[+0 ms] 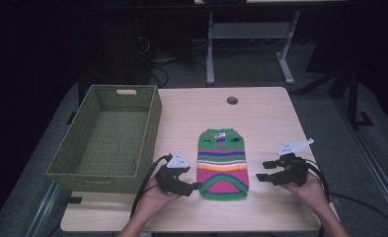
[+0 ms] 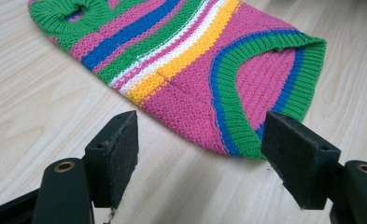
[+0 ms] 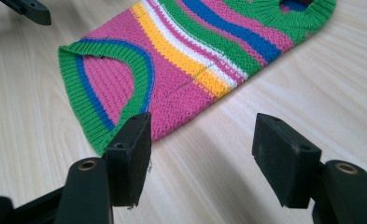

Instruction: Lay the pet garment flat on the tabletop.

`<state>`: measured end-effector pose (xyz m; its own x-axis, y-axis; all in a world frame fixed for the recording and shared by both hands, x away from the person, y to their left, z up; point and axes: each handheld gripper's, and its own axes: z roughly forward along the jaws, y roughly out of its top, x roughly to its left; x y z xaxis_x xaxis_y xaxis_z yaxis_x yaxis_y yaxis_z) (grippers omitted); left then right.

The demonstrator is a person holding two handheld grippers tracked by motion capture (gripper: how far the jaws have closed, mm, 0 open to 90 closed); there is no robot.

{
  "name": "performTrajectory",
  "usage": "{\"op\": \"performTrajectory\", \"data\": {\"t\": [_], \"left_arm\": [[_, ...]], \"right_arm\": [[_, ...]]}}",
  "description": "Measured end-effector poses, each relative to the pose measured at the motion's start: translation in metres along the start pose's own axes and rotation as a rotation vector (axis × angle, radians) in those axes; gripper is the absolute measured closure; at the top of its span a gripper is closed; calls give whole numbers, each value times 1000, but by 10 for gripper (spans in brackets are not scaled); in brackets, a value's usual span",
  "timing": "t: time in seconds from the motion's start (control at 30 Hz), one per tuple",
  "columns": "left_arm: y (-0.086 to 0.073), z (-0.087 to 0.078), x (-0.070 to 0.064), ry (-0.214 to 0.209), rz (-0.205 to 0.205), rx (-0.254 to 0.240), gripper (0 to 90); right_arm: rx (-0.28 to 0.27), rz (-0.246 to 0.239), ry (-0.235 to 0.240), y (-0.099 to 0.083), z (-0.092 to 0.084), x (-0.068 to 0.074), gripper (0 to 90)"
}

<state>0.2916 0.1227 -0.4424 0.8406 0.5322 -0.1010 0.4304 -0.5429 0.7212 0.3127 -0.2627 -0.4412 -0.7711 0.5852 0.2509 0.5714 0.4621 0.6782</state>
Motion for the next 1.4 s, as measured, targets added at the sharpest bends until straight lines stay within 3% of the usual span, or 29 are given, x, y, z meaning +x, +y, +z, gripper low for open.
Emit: {"op": "performTrajectory", "data": {"t": [0.93,1.17,1.4], "left_arm": [[-28,-17,-7,33,-28,-2,255],[-37,-26,-10,44,-66,-33,254],[-41,-30,-13,43,-66,-59,250]], "right_arm": [[-51,41,-39,-50,-29,-1,332],[-83,54,-53,-67,-37,3,304],[-119,77,-80,-81,-45,6,276]]}}
